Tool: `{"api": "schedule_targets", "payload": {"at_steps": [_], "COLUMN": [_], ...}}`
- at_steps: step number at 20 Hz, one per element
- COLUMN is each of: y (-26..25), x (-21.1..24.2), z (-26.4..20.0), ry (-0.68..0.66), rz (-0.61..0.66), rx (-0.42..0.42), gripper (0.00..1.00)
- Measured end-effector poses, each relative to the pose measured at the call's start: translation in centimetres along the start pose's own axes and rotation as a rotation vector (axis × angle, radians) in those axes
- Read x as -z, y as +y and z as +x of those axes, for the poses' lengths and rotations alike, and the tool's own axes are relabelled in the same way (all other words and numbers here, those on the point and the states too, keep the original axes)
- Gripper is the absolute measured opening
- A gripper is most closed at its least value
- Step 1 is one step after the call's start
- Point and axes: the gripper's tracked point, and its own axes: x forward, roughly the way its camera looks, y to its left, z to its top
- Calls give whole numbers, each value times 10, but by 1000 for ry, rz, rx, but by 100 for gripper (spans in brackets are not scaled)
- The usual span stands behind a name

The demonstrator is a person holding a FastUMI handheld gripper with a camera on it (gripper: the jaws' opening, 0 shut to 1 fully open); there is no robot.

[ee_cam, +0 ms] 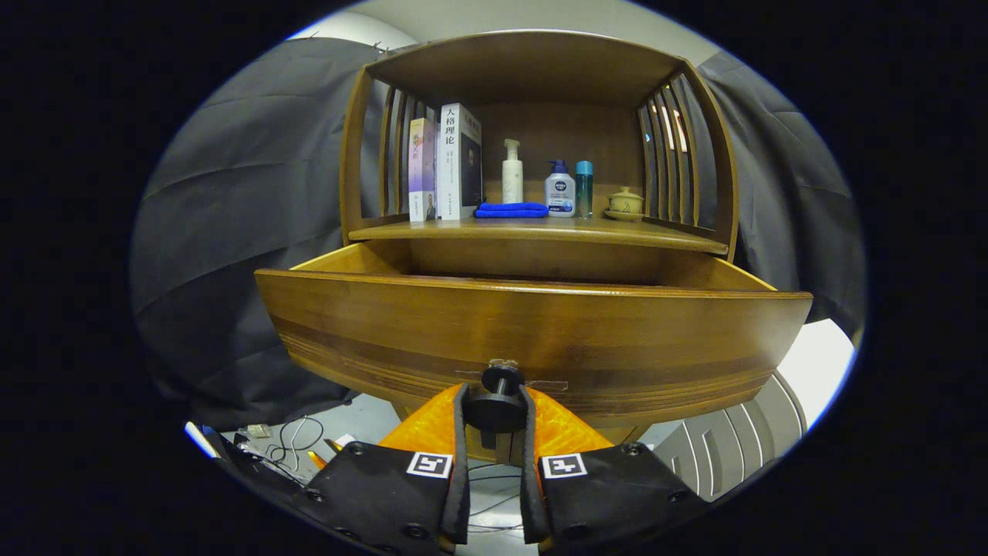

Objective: Pull open the drawer, take out the items inside it, and place them on the countertop above the cabinet.

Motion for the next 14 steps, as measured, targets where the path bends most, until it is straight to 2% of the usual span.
{"api": "schedule_targets", "payload": {"at_steps": [14], "y": [20], "x": [30], "z": [-52], "ry": [5], "rz": [-51], "rx": [-48], "gripper": [28]}}
